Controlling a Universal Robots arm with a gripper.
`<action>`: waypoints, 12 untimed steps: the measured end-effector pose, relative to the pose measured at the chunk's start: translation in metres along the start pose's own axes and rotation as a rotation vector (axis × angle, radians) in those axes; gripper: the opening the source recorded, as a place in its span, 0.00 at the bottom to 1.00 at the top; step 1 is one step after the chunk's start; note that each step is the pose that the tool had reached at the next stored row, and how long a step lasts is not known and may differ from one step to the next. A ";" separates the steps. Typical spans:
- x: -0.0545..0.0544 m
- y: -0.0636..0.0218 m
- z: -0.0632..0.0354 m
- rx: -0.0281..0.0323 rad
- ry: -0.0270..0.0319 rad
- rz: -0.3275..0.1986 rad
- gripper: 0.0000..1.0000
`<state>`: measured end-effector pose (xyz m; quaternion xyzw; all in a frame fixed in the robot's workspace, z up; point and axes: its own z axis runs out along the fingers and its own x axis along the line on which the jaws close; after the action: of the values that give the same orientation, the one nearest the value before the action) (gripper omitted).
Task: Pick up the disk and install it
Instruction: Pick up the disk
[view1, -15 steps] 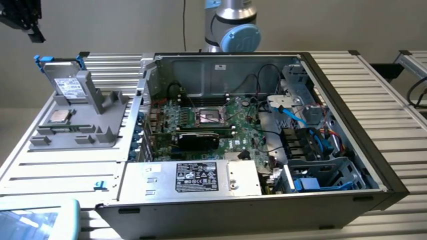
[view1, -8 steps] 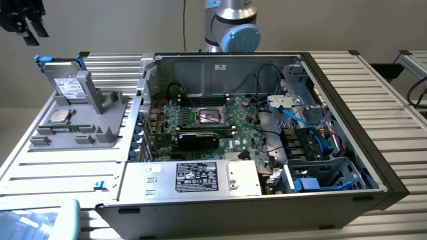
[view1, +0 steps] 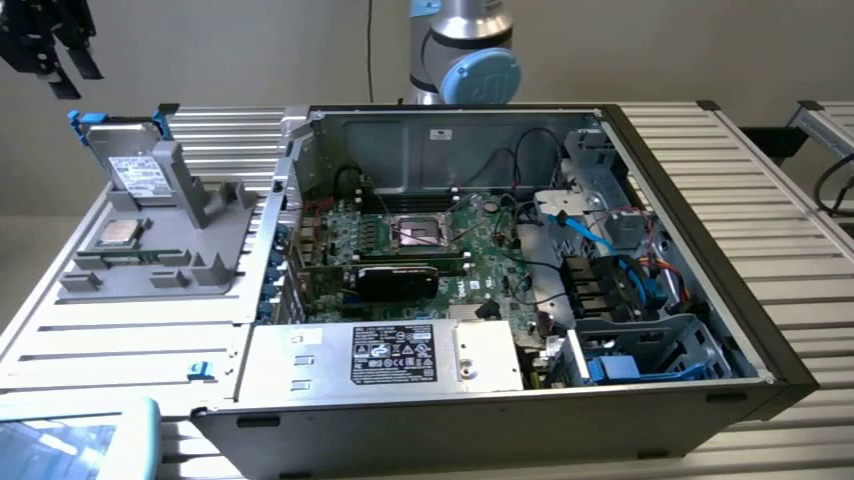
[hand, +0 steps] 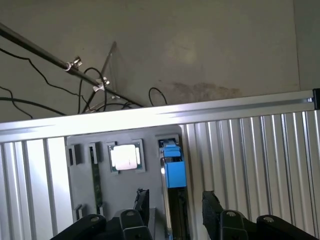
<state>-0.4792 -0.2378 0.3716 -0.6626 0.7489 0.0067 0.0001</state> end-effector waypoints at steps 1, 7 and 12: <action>-0.001 0.0011 0.0017 -0.0002 0.0002 0.000 0.55; -0.001 0.0041 0.0117 -0.0009 0.0008 -0.029 0.55; -0.001 0.0040 0.0208 -0.0026 0.0013 -0.067 0.55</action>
<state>-0.4832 -0.2359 0.3509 -0.6873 0.7263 0.0072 -0.0010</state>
